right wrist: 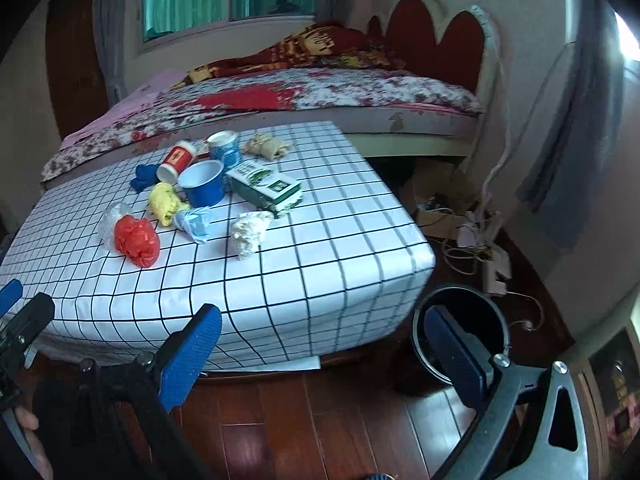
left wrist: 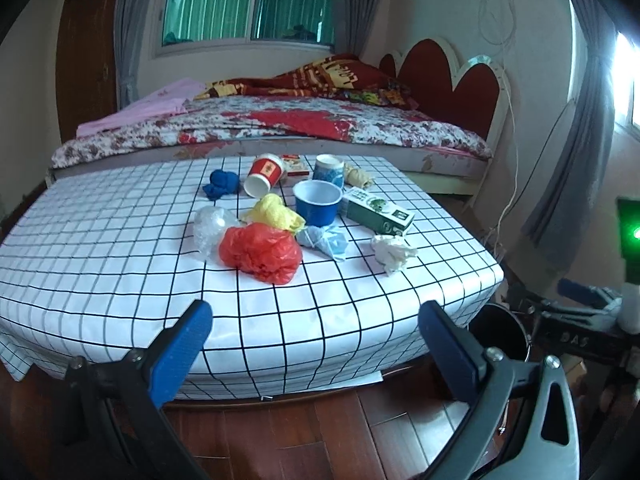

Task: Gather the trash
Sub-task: 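Grasp the red plastic bag with the left tool while the right tool grasps the white tissue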

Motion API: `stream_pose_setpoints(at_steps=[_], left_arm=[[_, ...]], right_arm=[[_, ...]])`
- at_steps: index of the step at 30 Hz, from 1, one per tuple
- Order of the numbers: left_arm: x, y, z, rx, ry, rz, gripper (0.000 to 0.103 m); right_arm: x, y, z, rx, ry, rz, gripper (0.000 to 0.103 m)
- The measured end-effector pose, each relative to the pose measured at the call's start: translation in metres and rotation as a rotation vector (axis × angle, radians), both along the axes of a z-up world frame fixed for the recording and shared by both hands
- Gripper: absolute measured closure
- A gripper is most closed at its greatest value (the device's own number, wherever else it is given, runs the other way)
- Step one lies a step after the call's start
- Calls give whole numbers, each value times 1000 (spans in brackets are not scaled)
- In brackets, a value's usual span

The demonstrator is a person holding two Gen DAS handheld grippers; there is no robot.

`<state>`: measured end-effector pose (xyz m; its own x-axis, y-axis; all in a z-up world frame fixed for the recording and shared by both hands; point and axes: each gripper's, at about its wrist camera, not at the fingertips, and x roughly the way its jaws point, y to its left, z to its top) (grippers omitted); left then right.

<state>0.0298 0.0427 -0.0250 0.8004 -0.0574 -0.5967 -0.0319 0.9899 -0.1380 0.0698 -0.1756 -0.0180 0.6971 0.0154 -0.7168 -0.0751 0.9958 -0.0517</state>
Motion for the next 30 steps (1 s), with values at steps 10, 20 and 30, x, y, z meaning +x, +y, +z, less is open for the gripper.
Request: stream_pose_setpoints(at_steps=[10,20,30], left_arm=[[75,24,-48,97,99,78,22],[137,31,-79,88,155,86,26],[157,33,-96,80,176,69,53]], right_arm=[[83,44,-43,30,76,157,25],[145,68,-83,48,153,181,42],[160,73,-94,61,155,205,66]])
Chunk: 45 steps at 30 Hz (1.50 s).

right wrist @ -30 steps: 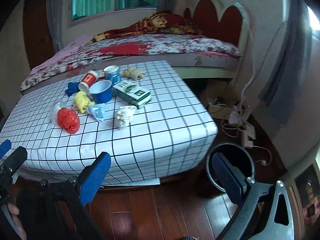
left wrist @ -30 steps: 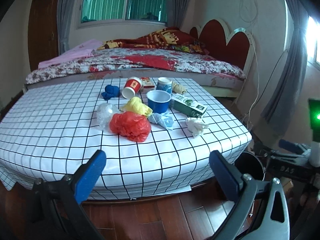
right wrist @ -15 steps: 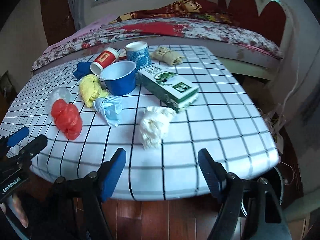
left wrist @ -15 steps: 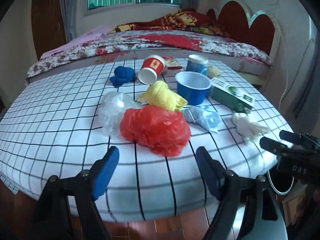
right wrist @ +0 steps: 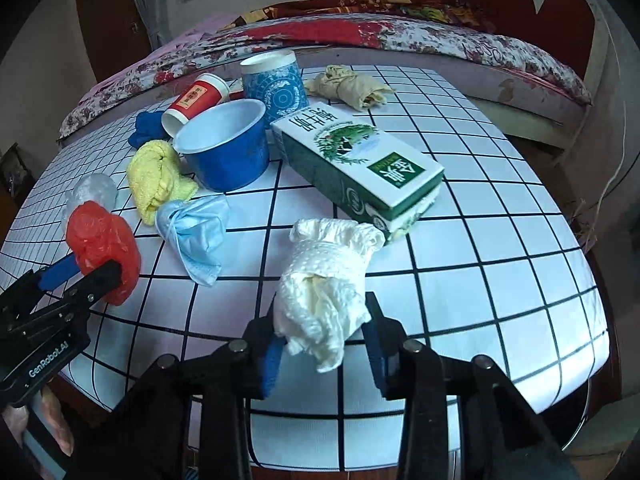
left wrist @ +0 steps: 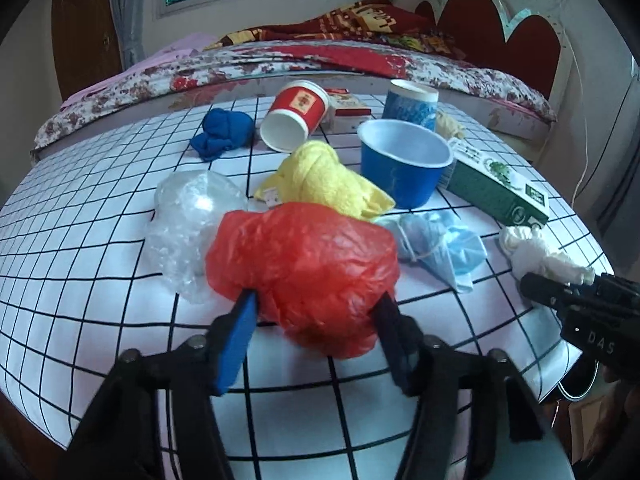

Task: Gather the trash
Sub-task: 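Grasp the red plastic bag with the left tool while the right tool grasps the white tissue, then carry the red bag and white tissue over the black bin and release both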

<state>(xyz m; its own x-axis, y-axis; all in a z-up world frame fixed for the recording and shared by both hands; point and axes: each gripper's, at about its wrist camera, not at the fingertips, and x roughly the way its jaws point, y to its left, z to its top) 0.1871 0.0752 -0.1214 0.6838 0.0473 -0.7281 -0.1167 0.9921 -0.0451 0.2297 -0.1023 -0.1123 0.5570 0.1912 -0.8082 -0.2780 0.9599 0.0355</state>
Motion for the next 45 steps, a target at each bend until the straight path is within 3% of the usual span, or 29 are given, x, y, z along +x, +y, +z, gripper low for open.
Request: stream_pose_setpoints(at_steps=[6,14,18,23,29,35,40,45], left_arm=[[-11,4,4,-45,-34,-35,83],[-38,-13,34,-49,-117,-95,84],[-49,-49,51,-30,-156,-199,84],[-60,-108,57,-35,-172,-357,84],[-74,-204,53,-58,-155,-592,84],[-84,-292,38,-83,-85,-777,84],[-80,-343,14,-83,-14,-843,84],[-52,-374,-21,-98,87,-862,84]], right_arm=[[-8,-3,8,31,-41,-4,69],[-36,-23,41,66,-138,-40,69],[-56,-51,52,77,-162,-92,69],[-89,-120,55,64,-174,-210,69],[-129,-223,43,36,-127,-388,68],[-160,-306,20,16,-70,-488,68],[-163,-345,-2,21,-35,-481,68],[-141,-362,-29,5,18,-429,68]])
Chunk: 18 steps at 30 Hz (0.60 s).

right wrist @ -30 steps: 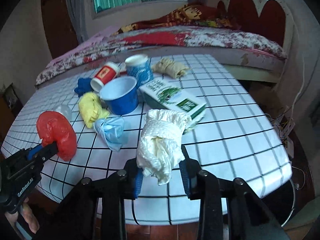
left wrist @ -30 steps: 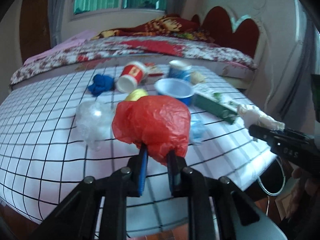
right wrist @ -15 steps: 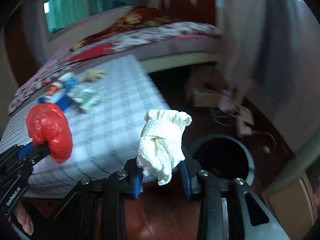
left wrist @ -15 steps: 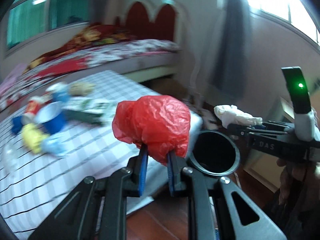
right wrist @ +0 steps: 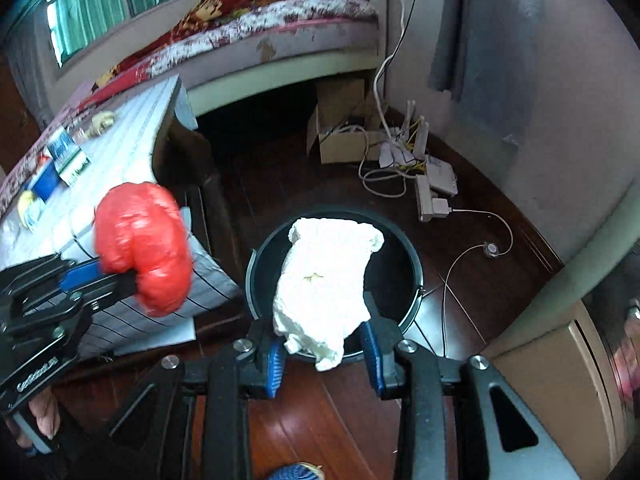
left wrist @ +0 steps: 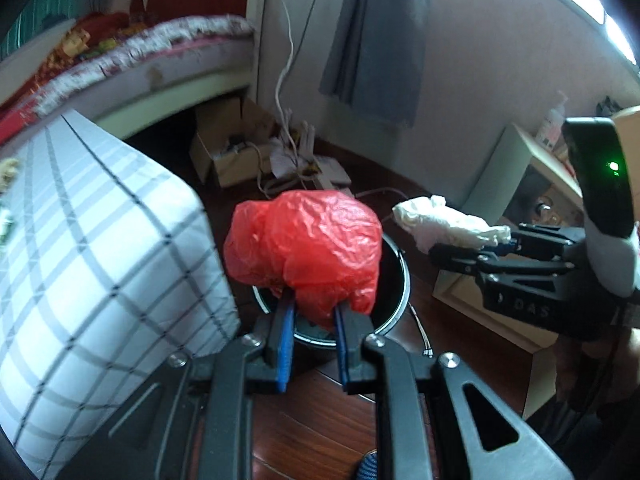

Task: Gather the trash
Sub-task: 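Carry the red bag and white tissue over the black bin and release both, then return both tools from the bin to the table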

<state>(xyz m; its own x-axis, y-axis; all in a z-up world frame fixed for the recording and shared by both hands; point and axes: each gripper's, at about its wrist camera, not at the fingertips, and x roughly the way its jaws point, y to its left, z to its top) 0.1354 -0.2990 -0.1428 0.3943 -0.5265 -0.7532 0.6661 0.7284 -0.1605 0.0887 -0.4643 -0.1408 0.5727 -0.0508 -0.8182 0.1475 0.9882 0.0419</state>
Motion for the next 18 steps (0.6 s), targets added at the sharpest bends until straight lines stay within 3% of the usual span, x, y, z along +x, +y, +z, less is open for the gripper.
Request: stream_pose_setpoints(at_steps=[5,7,8,9,10,11,18], left_arm=[[22,-26,-23,5,77,-6,83],[22,-29,-28,-4,100,-11,75],[21,-31,-30,-2,106,-5,50],[20,-30,-31,8,103,14,17],[16,-27,-29,-9,97,27,7],[12,-23,-26,-20,94,43,0],[-14,4,3,15,20,155,0]], right_arm=[[28,-23,-21,22,44,58,68],[38,-31,-32,48,72,91,65],[43,-36,-41,46,105,94,53],[43,-41,-46,36,118,82,44],[42,-47,-48,31,115,69,22],[39,-53,-48,18,113,47,13],[8,-56,-16,0,51,-38,7]])
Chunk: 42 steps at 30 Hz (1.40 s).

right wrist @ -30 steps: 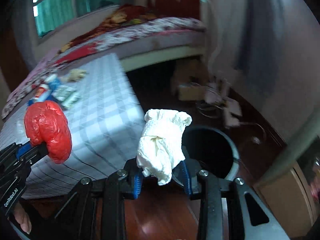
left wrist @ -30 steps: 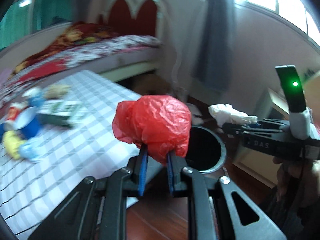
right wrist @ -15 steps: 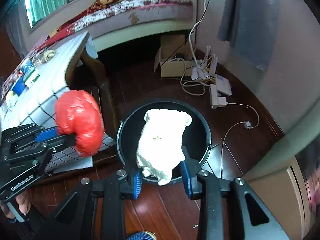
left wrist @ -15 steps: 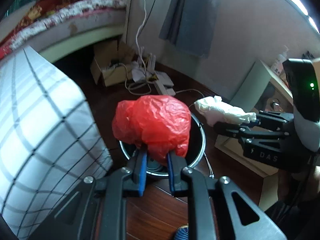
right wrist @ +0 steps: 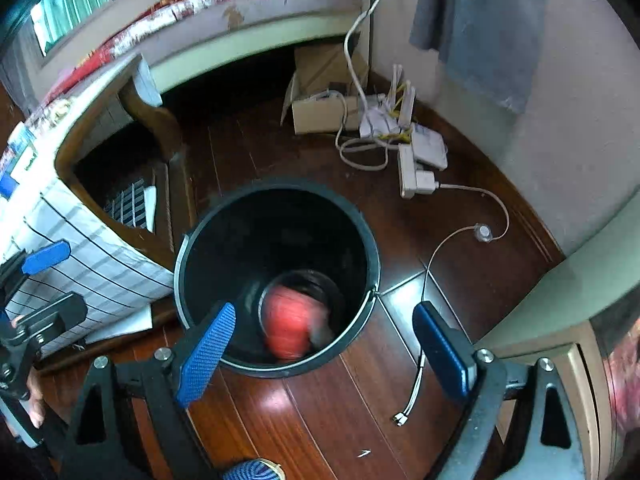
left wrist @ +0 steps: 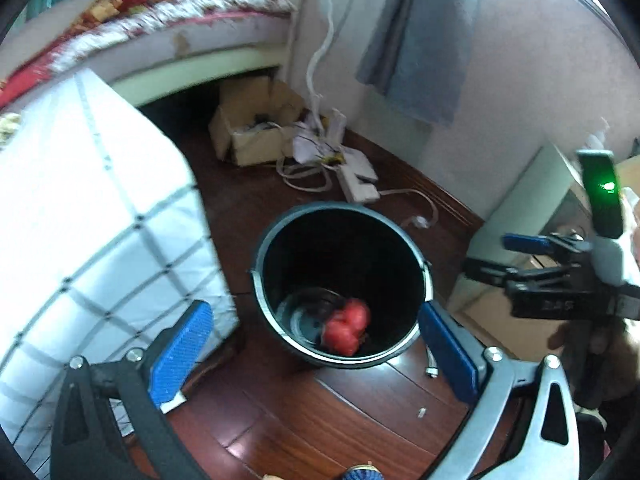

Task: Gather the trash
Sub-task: 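Return both tools from the bin to the table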

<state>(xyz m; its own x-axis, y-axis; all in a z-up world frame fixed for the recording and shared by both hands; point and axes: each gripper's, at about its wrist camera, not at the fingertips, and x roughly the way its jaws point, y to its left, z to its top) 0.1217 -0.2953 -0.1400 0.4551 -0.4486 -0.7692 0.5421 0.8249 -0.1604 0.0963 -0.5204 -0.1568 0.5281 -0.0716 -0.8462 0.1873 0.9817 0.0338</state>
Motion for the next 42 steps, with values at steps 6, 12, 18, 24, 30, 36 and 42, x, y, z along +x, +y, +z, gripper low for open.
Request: stream_pose_setpoints(at_steps=[6,12,18,24,30,36,42], left_arm=[[-28,33,40,38,-110,65,0],[-23,66,57,45,-165,123,0],[-15,99,59,38,-188,187,0],[-15,128,66,29,-208,250,0],[-24,167,74,23,-228,327,0],[-31,214,82,25,-250,419,0],[-35,267,86,23,-265,520,0]], right_arm=[[-6,27,29,-14,-53,-23,1],[-1,67,51,-17,-86,18,1],[3,113,69,-33,-115,71,1],[7,151,82,-42,-133,111,1],[9,190,96,-48,-160,166,1],[18,234,106,-41,-182,237,1],[30,283,113,-30,-199,322,1]])
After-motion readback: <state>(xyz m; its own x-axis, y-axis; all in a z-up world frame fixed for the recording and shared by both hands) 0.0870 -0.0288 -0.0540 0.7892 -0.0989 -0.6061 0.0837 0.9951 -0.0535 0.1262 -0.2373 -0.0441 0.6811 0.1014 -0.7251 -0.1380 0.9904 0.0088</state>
